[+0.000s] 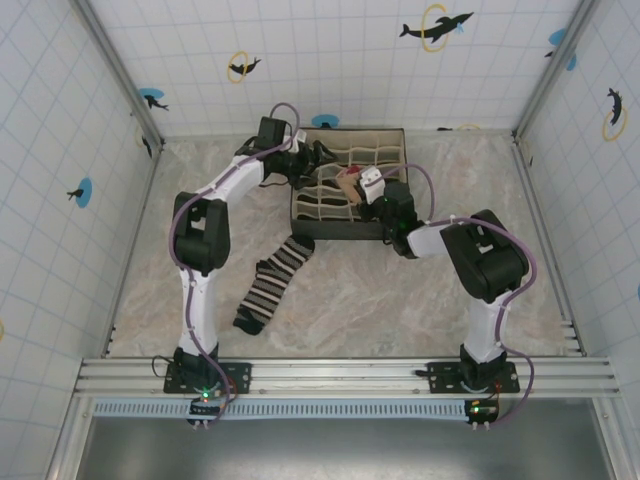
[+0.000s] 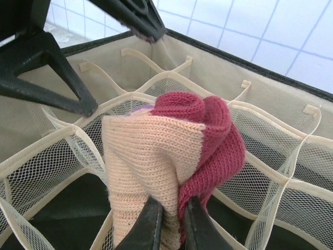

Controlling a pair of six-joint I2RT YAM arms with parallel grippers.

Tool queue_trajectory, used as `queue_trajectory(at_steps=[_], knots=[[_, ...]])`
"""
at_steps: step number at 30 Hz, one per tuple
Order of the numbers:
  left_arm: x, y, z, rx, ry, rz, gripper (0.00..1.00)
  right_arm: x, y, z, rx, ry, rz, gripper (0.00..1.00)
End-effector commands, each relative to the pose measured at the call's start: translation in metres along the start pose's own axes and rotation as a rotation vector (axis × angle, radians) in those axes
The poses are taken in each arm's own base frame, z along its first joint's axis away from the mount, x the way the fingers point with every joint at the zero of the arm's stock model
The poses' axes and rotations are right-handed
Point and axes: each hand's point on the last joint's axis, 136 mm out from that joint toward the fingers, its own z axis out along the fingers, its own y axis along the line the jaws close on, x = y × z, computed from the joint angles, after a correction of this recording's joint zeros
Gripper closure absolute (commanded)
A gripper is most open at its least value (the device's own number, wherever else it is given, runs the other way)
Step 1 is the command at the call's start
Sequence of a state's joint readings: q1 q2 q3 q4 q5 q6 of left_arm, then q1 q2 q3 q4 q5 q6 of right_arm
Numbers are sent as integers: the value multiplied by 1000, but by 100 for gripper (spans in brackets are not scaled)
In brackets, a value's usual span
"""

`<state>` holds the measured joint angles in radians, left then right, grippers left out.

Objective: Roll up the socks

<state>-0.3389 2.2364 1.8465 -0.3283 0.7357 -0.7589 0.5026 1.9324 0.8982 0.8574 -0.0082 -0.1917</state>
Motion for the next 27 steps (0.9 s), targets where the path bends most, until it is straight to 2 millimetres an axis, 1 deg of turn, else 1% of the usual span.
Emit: queue_trajectory(at_steps=[1,4,10,12,16,19,23,27], knots=[[1,-12,-7,27,16,29,3,36,6,-11,-10,113,-37,98],[1,-15,-9,34,18,34,3,37,9,-17,-21,110,-60,96],[0,-15,-7,39,18,31,3,40,1,-20,-19,118,-68,88],[-1,-13,-6,35,16,31,3,38,0,-19,-30,118,-62,87],[-4,-8,-4,16,13,30,3,31,-1,-20,-81,104,-28,81],[-6,-6,-3,12,9,31,3,30,0,-23,-125,106,2,81],[-7,-3,0,6,10,26,4,32,-2,-27,-129,112,12,82],[-8,3,2,-17,6,28,4,28,-3,-32,-138,106,20,78]])
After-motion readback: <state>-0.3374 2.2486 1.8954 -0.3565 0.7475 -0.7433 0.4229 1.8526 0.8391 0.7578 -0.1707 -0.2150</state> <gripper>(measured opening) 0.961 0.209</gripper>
